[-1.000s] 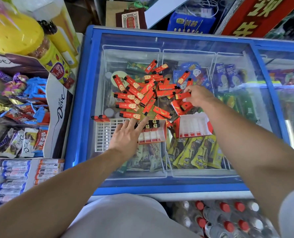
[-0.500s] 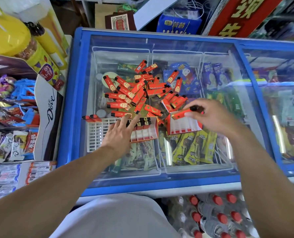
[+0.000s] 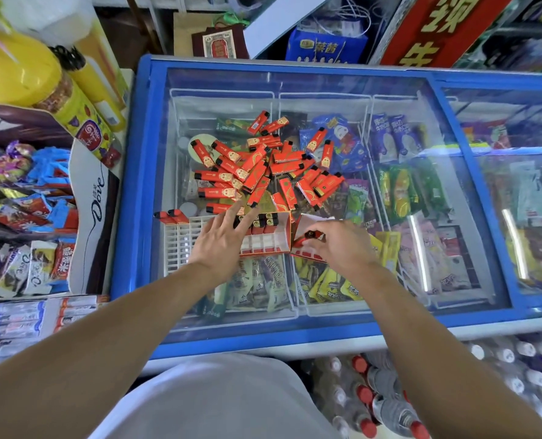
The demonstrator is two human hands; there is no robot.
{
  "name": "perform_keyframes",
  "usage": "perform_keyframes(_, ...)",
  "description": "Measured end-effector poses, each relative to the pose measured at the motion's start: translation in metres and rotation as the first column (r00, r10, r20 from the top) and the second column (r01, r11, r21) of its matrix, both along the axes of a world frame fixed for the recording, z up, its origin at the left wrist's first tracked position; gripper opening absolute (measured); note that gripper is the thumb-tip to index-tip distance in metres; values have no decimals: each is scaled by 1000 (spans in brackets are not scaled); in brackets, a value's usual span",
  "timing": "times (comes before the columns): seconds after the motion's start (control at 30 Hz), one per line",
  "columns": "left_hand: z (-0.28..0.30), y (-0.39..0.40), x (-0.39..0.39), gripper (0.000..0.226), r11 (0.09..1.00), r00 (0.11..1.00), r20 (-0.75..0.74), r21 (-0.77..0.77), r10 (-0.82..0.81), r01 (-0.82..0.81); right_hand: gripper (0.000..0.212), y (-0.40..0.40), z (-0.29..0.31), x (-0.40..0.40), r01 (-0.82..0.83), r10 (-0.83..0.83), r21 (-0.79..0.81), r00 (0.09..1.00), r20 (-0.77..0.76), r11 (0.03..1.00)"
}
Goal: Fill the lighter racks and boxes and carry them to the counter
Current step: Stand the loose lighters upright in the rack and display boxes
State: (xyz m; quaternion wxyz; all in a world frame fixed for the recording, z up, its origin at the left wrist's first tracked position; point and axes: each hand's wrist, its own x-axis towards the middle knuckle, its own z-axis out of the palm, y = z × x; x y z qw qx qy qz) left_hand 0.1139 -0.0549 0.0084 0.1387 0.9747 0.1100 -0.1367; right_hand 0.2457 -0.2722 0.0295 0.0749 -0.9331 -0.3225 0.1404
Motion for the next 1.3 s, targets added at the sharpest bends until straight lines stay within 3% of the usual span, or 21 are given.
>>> perform_keyframes(0.3,-3,4,0,122,995,1000,0,-100,9,-9,28,-3,8,2,39,-31,-43,985,172,998)
perform_keyframes(0.47,-4,4,0,120,993,1000,-3,-118,15,-16,20,3,-7,-2,105,-108,25,977,185,994)
perform_keyframes(0.63,-5,4,0,122,993,1000,-9,-120,2,-3,22,8,-12,-6,65,-72,45,978,198,997)
perform_keyframes(0.9,-7,5,-1,127,992,1000,-30,-124,2,-6,34,8,-3,-7,110,-184,328,962,204,938)
perform_keyframes(1.07,-7,5,-1,126,990,999,-30,-143,11,-15,43,5,0,13,90,-100,52,968,230,995)
perform_keyframes(1.3,-6,8,0,125,987,1000,-15,-158,-5,2,25,7,-1,26,106,-110,58,991,74,993)
